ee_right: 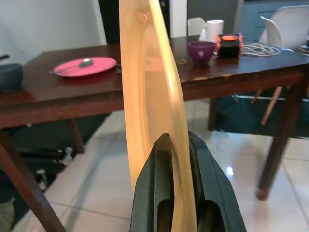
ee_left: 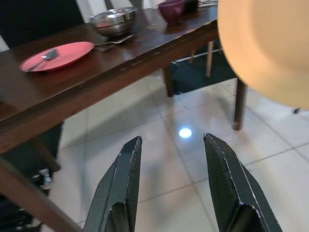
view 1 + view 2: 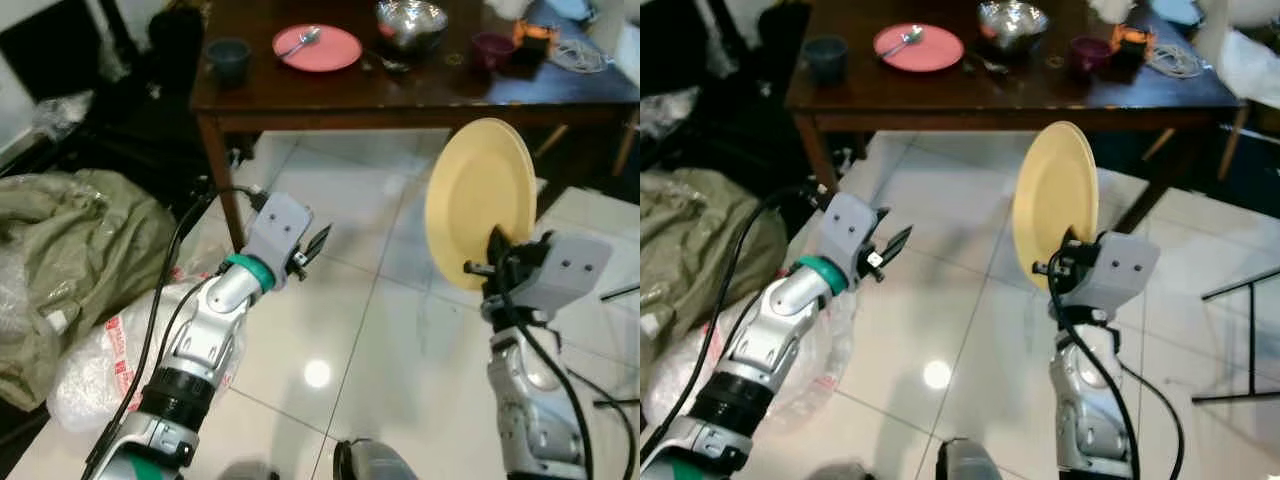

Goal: Setting the table

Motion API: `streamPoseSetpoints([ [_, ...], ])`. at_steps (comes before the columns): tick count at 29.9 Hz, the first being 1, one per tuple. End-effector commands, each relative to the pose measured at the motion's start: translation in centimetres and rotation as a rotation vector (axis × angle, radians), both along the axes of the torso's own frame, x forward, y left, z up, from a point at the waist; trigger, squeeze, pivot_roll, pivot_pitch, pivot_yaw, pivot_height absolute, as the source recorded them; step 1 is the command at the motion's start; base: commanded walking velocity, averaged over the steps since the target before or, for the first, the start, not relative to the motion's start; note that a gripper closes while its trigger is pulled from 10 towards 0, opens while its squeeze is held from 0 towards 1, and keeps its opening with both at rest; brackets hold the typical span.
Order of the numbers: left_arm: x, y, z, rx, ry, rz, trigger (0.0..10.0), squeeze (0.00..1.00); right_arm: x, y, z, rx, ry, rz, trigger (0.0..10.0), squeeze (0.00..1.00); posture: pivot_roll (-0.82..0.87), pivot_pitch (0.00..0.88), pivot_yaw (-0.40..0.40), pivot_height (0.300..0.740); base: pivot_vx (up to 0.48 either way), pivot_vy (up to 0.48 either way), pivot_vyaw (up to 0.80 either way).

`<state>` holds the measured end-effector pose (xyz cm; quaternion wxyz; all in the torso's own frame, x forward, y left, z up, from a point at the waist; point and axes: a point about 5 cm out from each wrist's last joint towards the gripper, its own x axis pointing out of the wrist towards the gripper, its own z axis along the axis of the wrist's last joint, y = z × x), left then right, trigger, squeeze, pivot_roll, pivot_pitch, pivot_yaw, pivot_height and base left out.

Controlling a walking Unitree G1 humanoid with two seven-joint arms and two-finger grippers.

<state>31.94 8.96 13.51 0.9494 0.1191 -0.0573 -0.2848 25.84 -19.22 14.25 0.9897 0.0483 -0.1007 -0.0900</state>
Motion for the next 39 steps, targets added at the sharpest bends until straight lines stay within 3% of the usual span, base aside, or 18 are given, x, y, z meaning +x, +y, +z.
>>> streamPoseSetpoints([
  [1, -0.2, 0.2, -0.8, 0.006, 0.03, 0.002, 10.0, 0.0, -0.2, 0.1, -0.4, 0.002, 0.012, 0.001, 10.0, 0.0, 0.0, 0.0, 0.073, 0.74, 0.386, -0.274, 0.0],
  [15, -0.1, 0.2, -0.8, -0.002, 0.036, 0.007, 10.0, 0.0, -0.1, 0.1, -0.4, 0.002, 0.012, 0.001, 10.0, 0.0, 0.0, 0.0, 0.072, 0.74, 0.401, -0.194, 0.0],
  [22, 1.3, 1.1, 0.8, -0.069, 0.026, 0.098, 10.0, 0.0, -0.1, 0.3, 1.7, -0.085, -0.057, 0.023, 10.0, 0.0, 0.0, 0.0, 0.071, 0.74, 0.466, 0.0, 0.0],
  [24, 2.2, 1.6, 2.4, -0.09, -0.015, 0.117, 10.0, 0.0, 0.1, 0.9, 4.7, -0.148, -0.159, 0.058, 10.0, 0.0, 0.0, 0.0, 0.071, 0.74, 0.469, 0.0, 0.0],
  [25, 2.2, 1.6, 2.4, -0.09, -0.015, 0.117, 10.0, 0.0, 0.1, 0.9, 4.7, -0.148, -0.159, 0.058, 10.0, 0.0, 0.0, 0.0, 0.071, 0.74, 0.469, 0.0, 0.0],
  [26, 2.7, 1.5, 4.3, -0.114, -0.069, 0.116, 10.0, 0.0, 0.1, 1.6, 7.7, -0.196, -0.258, 0.084, 10.0, 0.0, 0.0, 0.0, 0.07, 0.74, 0.469, 0.0, 0.0],
  [27, 2.8, 1.2, 5.5, -0.127, -0.108, 0.101, 10.0, 0.0, 0.1, 1.9, 9.3, -0.217, -0.309, 0.092, 10.0, 0.0, 0.0, 0.0, 0.07, 0.74, 0.469, 0.0, 0.0],
  [37, 2.7, 0.6, 7.9, -0.187, -0.17, 0.095, 10.0, 0.0, -0.2, 2.0, 11.3, -0.232, -0.376, 0.102, 10.0, 0.0, 0.0, 0.0, 0.068, 0.74, 0.469, 0.0, 0.0],
  [38, 2.8, 0.4, 10.3, -0.238, -0.222, 0.089, 10.0, 0.0, -0.5, 2.1, 12.5, -0.184, -0.417, 0.13, 10.0, 0.0, 0.0, 0.0, 0.065, 0.74, 0.469, 0.0, 0.0],
  [39, 2.8, 0.3, 11.3, -0.258, -0.242, 0.085, 10.0, 0.0, -0.6, 2.1, 13.0, -0.155, -0.433, 0.14, 10.0, 0.0, 0.0, 0.0, 0.065, 0.74, 0.469, 0.0, 0.0],
])
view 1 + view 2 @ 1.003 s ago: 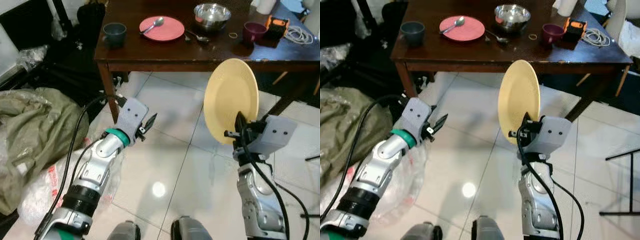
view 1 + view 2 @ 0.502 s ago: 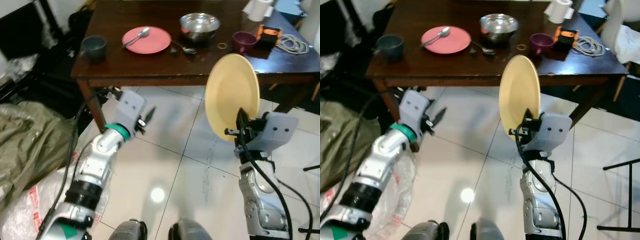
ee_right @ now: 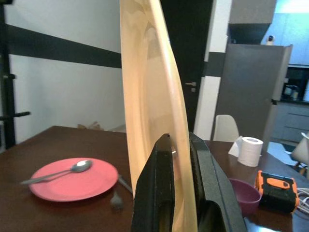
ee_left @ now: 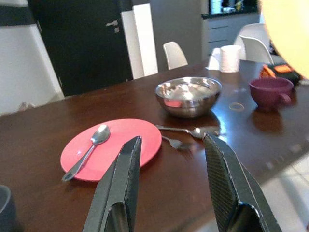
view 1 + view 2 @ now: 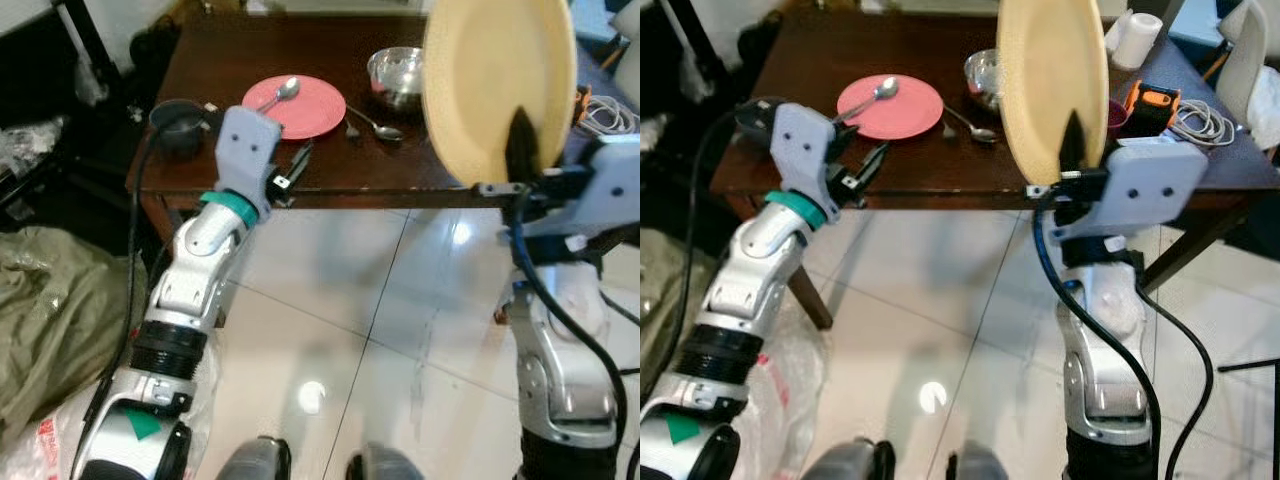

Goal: Setting the table

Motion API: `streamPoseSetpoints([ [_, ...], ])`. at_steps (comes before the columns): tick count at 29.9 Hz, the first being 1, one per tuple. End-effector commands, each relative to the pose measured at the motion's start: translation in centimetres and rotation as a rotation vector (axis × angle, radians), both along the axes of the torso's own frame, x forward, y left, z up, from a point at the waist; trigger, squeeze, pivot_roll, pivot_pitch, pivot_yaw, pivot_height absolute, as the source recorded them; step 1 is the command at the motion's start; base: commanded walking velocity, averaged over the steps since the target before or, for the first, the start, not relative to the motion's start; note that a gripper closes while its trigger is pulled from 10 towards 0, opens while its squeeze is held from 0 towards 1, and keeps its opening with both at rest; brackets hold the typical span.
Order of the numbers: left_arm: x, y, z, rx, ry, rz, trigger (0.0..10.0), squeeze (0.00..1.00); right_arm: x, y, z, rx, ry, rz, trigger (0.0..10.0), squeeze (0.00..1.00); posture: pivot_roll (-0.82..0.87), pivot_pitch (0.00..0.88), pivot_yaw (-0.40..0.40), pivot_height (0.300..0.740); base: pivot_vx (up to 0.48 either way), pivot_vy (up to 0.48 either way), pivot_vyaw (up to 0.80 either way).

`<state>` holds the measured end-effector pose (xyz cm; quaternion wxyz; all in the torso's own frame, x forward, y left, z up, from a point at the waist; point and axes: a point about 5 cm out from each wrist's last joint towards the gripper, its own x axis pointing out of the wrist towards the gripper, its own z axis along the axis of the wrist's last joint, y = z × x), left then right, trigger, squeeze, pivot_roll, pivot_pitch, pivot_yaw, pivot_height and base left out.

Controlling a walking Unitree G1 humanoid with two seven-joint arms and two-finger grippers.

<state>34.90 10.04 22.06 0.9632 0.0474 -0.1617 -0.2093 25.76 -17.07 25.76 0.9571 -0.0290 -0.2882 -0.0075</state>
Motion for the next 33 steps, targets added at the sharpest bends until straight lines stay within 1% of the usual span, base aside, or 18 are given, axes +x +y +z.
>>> streamPoseSetpoints([
  [1, -0.1, -0.8, 2.7, -0.043, -0.073, -0.03, 10.0, 0.0, -0.5, -0.1, 1.5, 0.046, -0.053, 0.03, 10.0, 0.0, 0.0, 0.0, 0.065, 0.74, 0.469, 0.0, 0.0],
  [2, -0.2, -0.9, 3.7, -0.055, -0.099, -0.038, 10.0, 0.0, -0.6, -0.3, 2.0, 0.096, -0.07, 0.04, 10.0, 0.0, 0.0, 0.0, 0.067, 0.74, 0.469, 0.0, 0.0],
  [5, -0.2, -0.9, 3.7, -0.055, -0.099, -0.038, 10.0, 0.0, -0.6, -0.3, 2.0, 0.096, -0.07, 0.04, 10.0, 0.0, 0.0, 0.0, 0.067, 0.74, 0.469, 0.0, 0.0],
  [6, -0.3, -1.2, 4.3, -0.061, -0.118, -0.051, 10.0, 0.0, -0.6, -0.6, 2.3, 0.141, -0.081, 0.037, 10.0, 0.0, 0.0, 0.0, 0.068, 0.74, 0.458, 0.0, 0.0],
  [7, -0.3, -1.2, 4.3, -0.061, -0.118, -0.051, 10.0, 0.0, -0.6, -0.6, 2.3, 0.141, -0.081, 0.037, 10.0, 0.0, 0.0, 0.0, 0.068, 0.74, 0.458, 0.0, 0.0],
  [9, -0.7, -1.8, 4.4, -0.053, -0.132, -0.082, 10.0, 0.0, -0.6, -1.3, 2.3, 0.199, -0.074, 0.019, 10.0, 0.0, 0.0, 0.0, 0.072, 0.74, 0.403, -0.255, 0.0],
  [19, -1.2, -2.6, 3.8, -0.046, -0.113, -0.114, 10.0, 0.0, -0.5, -1.6, 1.9, 0.218, -0.047, 0.0, 10.0, 0.0, 0.0, 0.0, 0.077, 0.74, 0.405, -0.253, 0.0],
  [26, -1.1, -2.6, 4.0, -0.046, -0.107, -0.116, 10.0, 0.0, -0.4, -1.7, 1.8, 0.224, -0.031, 0.002, 10.0, 0.0, 0.0, 0.0, 0.079, 0.74, 0.406, -0.251, 0.0],
  [31, -1.0, -2.5, 4.1, -0.048, -0.096, -0.105, 10.0, 0.0, -0.3, -1.7, 1.7, 0.228, -0.022, 0.004, 10.0, 0.0, 0.0, 0.0, 0.081, 0.74, 0.353, 0.0, 0.0],
  [33, -0.7, -2.2, 4.0, -0.056, -0.075, -0.088, 10.0, 0.0, -0.3, -1.7, 1.6, 0.232, -0.013, 0.005, 10.0, 0.0, 0.0, 0.0, 0.082, 0.74, 0.0, 0.0, 0.0],
])
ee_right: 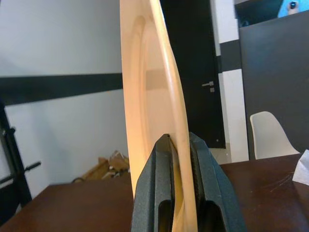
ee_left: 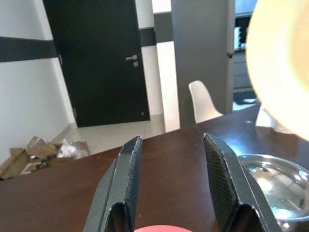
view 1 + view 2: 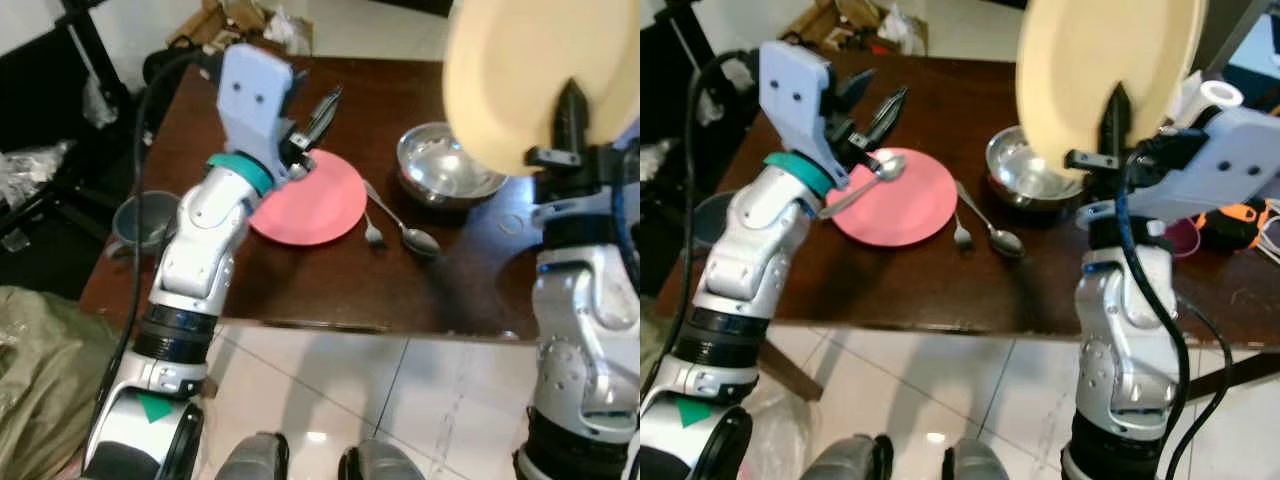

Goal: Setting the table

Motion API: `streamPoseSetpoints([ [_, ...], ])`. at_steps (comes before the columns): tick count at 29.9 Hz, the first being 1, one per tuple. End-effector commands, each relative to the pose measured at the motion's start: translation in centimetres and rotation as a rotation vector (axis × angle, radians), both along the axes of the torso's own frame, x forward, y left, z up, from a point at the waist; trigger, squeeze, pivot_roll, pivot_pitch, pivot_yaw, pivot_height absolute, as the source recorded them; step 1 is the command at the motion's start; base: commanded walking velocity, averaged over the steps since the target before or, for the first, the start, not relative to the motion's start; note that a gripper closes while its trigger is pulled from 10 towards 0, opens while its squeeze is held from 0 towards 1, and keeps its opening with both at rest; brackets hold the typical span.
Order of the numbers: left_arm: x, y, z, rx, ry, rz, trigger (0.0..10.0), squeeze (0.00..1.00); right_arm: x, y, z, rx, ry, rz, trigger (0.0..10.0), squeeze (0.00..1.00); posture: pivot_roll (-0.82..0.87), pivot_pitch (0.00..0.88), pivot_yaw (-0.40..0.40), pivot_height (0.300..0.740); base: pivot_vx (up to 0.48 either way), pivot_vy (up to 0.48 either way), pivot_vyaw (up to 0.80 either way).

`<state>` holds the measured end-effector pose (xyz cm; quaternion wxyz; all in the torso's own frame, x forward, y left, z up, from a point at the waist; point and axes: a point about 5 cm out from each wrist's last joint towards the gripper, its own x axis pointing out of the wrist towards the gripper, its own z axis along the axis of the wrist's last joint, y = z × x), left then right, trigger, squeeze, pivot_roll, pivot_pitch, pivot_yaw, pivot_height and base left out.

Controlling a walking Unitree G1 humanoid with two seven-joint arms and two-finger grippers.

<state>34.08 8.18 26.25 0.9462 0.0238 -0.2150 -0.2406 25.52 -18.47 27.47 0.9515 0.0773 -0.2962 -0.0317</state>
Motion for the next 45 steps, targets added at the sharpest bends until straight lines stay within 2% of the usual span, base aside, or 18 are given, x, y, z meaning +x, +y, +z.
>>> streamPoseSetpoints([
  [1, 0.1, -0.3, -0.1, 0.001, 0.02, -0.008, 10.0, 0.0, -0.1, -0.3, -0.1, 0.015, 0.009, -0.009, 10.0, 0.0, 0.0, 0.0, 0.082, 0.74, 0.0, 0.0, 0.0],
  [12, 0.5, 0.0, -0.3, -0.027, 0.066, 0.006, 10.0, 0.0, 0.0, 0.0, -0.4, 0.043, 0.02, 0.034, 10.0, 0.0, 0.0, 0.0, 0.085, 0.74, 0.0, 0.0, 0.0],
  [16, 0.6, 0.1, -0.4, -0.019, 0.073, 0.009, 10.0, 0.0, -0.1, -0.5, -0.7, 0.146, 0.024, 0.081, 10.0, 0.0, 0.0, 0.0, 0.085, 0.74, 0.0, 0.0, 0.0],
  [18, 0.6, 0.1, -0.4, -0.019, 0.073, 0.009, 10.0, 0.0, -0.1, -0.5, -0.7, 0.146, 0.024, 0.081, 10.0, 0.0, 0.0, 0.0, 0.085, 0.74, 0.0, 0.0, 0.0],
  [22, 0.7, 0.3, -0.9, 0.002, 0.085, 0.022, 10.0, 0.0, 0.0, -1.3, -2.0, 0.3, 0.057, 0.127, 10.0, 0.0, 0.0, 0.0, 0.086, 0.74, 0.0, 0.0, 0.0],
  [25, 0.8, 0.5, -1.1, 0.013, 0.09, 0.031, 10.0, 0.0, -0.1, -1.7, -2.8, 0.356, 0.072, 0.137, 10.0, 0.0, 0.0, 0.0, 0.085, 0.74, 0.0, 0.0, 0.0],
  [27, 0.8, 0.5, -1.1, 0.013, 0.09, 0.031, 10.0, 0.0, -0.1, -1.7, -2.8, 0.356, 0.072, 0.137, 10.0, 0.0, 0.0, 0.0, 0.085, 0.74, 0.0, 0.0, 0.0],
  [31, 1.0, 0.7, -1.5, 0.042, 0.092, 0.047, 10.0, 0.0, -1.0, -2.6, -3.3, 0.46, 0.058, 0.165, 10.0, 0.0, -0.01, 0.0, 0.088, 0.74, 0.0, 0.0, 0.0],
  [33, 1.0, 0.9, -1.6, 0.074, 0.081, 0.049, 10.0, 0.0, -1.9, -2.7, -4.1, 0.333, 0.125, 0.129, 10.0, 0.0, -0.01, 0.0, 0.086, 0.74, 0.0, 0.0, 0.0],
  [34, 1.0, 0.9, -1.6, 0.074, 0.081, 0.049, 10.0, 0.0, -1.9, -2.7, -4.1, 0.333, 0.125, 0.129, 10.0, 0.0, -0.01, 0.0, 0.086, 0.74, 0.0, 0.0, 0.0],
  [36, 1.0, 1.0, -1.9, 0.1, 0.074, 0.045, 10.0, 0.0, -3.0, -2.4, -5.3, 0.198, 0.203, 0.088, 10.0, 0.0, -0.02, 0.0, 0.085, 0.74, 0.0, 0.0, 0.0],
  [37, 1.0, 1.1, -2.0, 0.098, 0.081, 0.047, 10.0, 0.0, -3.8, -2.9, -5.9, 0.124, 0.229, 0.01, 10.0, 0.0, -0.02, 0.0, 0.085, 0.74, 0.0, 0.0, 0.0],
  [38, 1.0, 1.1, -2.0, 0.098, 0.081, 0.047, 10.0, 0.0, -3.8, -2.9, -5.9, 0.124, 0.229, 0.01, 10.0, 0.0, -0.02, 0.0, 0.085, 0.74, 0.0, 0.0, 0.0],
  [39, 1.0, 1.2, -2.1, 0.095, 0.086, 0.049, 10.0, 0.0, -4.3, -3.3, -6.2, 0.075, 0.245, -0.041, 10.0, 0.0, -0.02, 0.0, 0.085, 0.74, 0.0, 0.0, 0.0],
  [40, 1.0, 1.2, -2.1, 0.087, 0.092, 0.047, 10.0, 0.0, -5.4, -4.7, -6.5, 0.027, 0.259, -0.167, 10.0, 0.0, -0.03, 0.0, 0.095, 0.74, 0.0, 0.0, 0.0],
  [41, 1.0, 1.2, -2.1, 0.087, 0.092, 0.047, 10.0, 0.0, -5.4, -4.7, -6.5, 0.027, 0.259, -0.167, 10.0, 0.0, -0.03, 0.0, 0.095, 0.74, 0.0, 0.0, 0.0],
  [43, 1.1, 1.1, -2.2, 0.083, 0.102, 0.034, 10.0, 0.0, -7.5, -7.3, -6.8, 0.041, 0.261, -0.357, 10.0, 0.0, -0.05, 0.0, 0.106, 0.74, 0.0, 0.0, 0.0],
  [45, 1.1, 1.1, -2.2, 0.083, 0.102, 0.034, 10.0, 0.0, -7.5, -7.3, -6.8, 0.041, 0.261, -0.357, 10.0, 0.0, -0.05, 0.0, 0.106, 0.74, 0.0, 0.0, 0.0],
])
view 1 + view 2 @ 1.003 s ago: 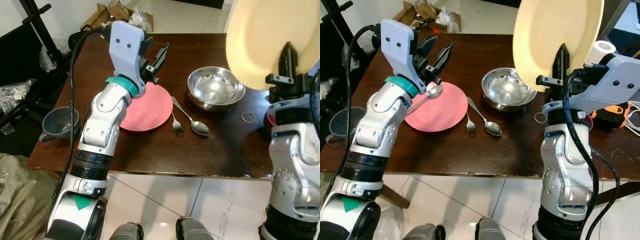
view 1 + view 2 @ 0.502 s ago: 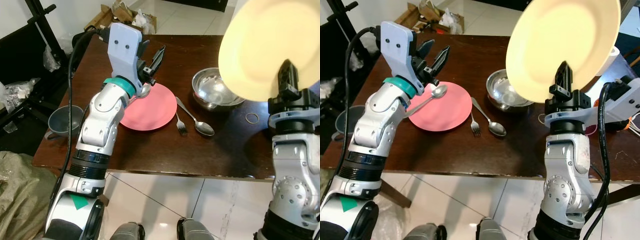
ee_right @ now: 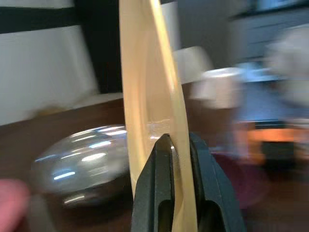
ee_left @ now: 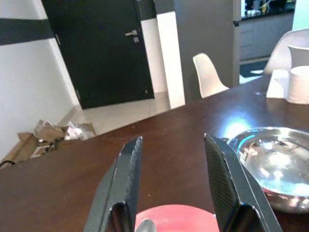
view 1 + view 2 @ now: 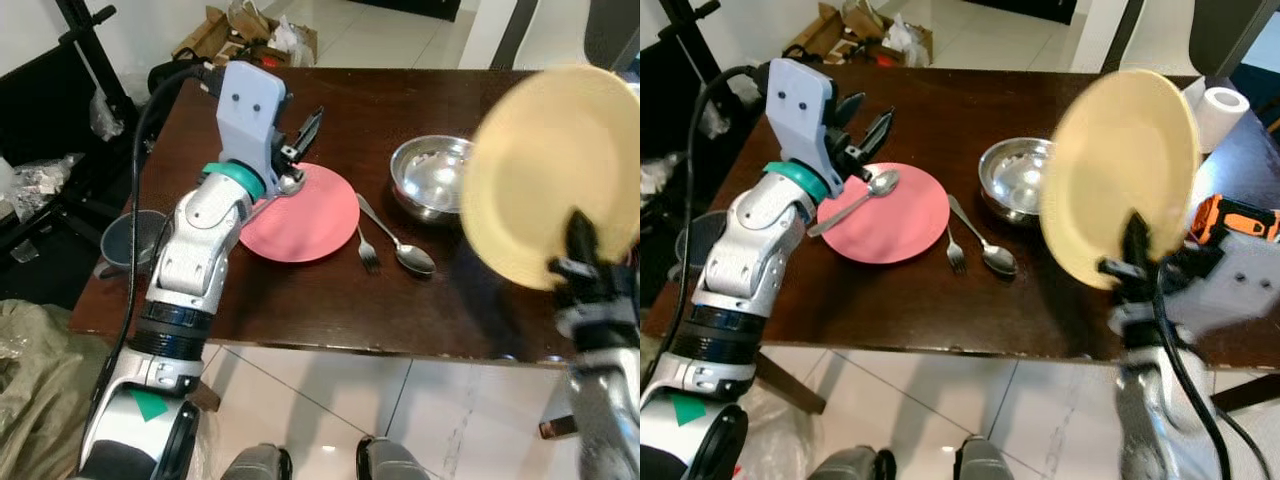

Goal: Setting the table

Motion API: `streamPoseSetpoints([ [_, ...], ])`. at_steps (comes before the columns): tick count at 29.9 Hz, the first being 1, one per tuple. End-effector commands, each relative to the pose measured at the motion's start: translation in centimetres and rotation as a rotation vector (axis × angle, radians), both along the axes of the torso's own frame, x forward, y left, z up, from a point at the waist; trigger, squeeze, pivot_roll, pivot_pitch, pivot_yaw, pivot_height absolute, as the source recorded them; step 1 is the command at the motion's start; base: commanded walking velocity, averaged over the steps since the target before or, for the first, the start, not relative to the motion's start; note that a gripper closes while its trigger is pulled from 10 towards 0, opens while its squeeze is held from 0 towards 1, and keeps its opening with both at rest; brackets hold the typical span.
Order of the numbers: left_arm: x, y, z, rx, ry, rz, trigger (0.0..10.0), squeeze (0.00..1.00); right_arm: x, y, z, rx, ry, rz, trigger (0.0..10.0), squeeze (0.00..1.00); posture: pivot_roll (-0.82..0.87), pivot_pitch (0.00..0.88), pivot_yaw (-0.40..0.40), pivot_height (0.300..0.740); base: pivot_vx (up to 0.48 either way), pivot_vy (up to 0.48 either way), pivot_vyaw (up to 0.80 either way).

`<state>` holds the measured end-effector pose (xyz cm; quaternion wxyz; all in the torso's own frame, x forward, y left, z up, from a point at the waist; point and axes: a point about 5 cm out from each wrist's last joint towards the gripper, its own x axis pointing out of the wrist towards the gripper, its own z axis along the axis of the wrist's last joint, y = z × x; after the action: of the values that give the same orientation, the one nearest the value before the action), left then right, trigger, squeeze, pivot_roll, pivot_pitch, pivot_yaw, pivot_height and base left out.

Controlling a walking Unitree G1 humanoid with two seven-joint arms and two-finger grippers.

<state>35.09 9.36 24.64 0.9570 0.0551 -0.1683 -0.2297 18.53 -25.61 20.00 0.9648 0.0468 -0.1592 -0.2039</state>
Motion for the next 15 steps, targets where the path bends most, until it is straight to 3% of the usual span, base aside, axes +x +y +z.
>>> streamPoseSetpoints([
  [1, 0.1, -0.1, -0.6, 0.006, 0.027, -0.011, 10.0, 0.0, -1.2, -0.9, 0.7, -0.015, -0.04, -0.08, 10.0, 0.0, -0.05, 0.0, 0.108, 0.74, 0.0, 0.0, 0.0],
  [2, 0.2, -0.3, -0.5, 0.007, 0.028, -0.022, 10.0, 0.0, -2.3, -1.9, 0.9, -0.011, -0.062, -0.156, 10.0, 0.0, -0.06, 0.001, 0.124, 0.74, 0.0, 0.0, 0.0],
  [3, 0.2, -0.3, -0.5, 0.007, 0.028, -0.022, 10.0, 0.0, -2.3, -1.9, 0.9, -0.011, -0.062, -0.156, 10.0, 0.0, -0.06, 0.001, 0.124, 0.74, 0.0, 0.0, 0.0],
  [10, 0.5, -0.9, -0.5, 0.015, 0.031, -0.049, 10.0, 0.0, -5.7, -4.8, 1.6, -0.088, -0.082, -0.45, 10.0, 0.0, -0.07, 0.003, 0.143, 0.74, 0.0, 0.0, 0.0],
  [15, 0.6, -1.0, -0.5, 0.018, 0.032, -0.053, 10.0, 0.0, -6.1, -5.2, 1.7, -0.099, -0.082, -0.484, 10.0, 0.0, -0.07, 0.003, 0.145, 0.74, 0.0, 0.0, 0.0],
])
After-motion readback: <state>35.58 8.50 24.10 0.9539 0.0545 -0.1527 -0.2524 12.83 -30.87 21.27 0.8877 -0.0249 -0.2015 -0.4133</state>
